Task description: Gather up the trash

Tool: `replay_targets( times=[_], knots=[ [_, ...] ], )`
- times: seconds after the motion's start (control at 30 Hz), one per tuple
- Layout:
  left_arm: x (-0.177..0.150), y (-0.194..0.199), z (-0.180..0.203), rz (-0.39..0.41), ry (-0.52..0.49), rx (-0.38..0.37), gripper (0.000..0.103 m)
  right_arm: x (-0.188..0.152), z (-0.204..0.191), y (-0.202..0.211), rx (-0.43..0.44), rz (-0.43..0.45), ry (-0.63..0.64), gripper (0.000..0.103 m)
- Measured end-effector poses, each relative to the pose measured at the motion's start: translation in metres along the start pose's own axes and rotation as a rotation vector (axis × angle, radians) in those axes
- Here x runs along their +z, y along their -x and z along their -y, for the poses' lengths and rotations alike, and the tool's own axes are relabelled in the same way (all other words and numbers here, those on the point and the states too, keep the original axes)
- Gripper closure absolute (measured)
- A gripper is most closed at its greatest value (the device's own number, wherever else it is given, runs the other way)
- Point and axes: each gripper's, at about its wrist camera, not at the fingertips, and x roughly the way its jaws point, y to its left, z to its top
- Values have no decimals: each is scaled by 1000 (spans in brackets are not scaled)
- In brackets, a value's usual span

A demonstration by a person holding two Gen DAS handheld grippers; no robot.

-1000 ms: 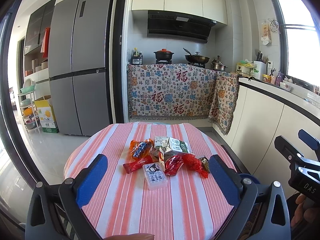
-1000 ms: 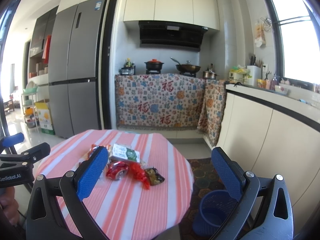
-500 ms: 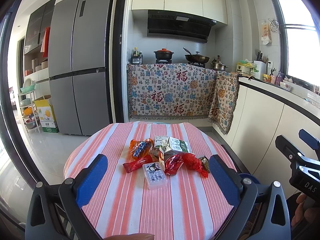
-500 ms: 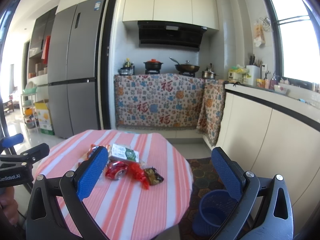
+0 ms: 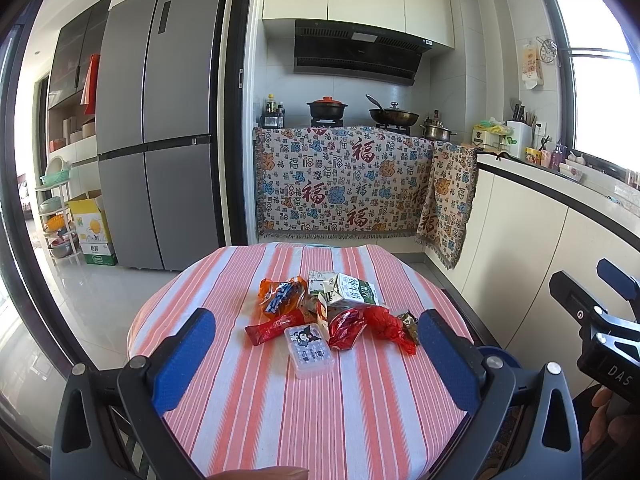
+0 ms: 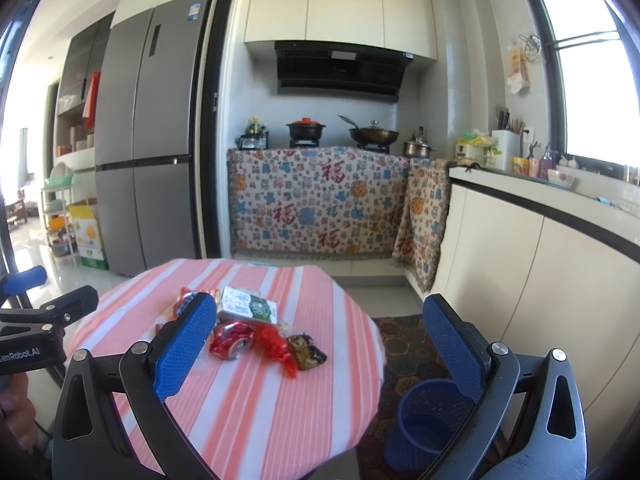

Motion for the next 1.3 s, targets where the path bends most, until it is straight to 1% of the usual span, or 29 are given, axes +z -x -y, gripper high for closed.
replay_targets(
  times=[0.67, 1.17, 1.3],
  knots=[
    [0, 0, 1, 0, -1, -1, 0, -6, 0, -3, 10, -25, -24, 0],
    [0, 0, 1, -1, 0, -1, 0, -7, 0, -3, 12, -14, -29, 0],
    [0, 1, 1, -1, -1, -2, 0, -8, 1, -3, 19, -8, -59, 0]
  ],
)
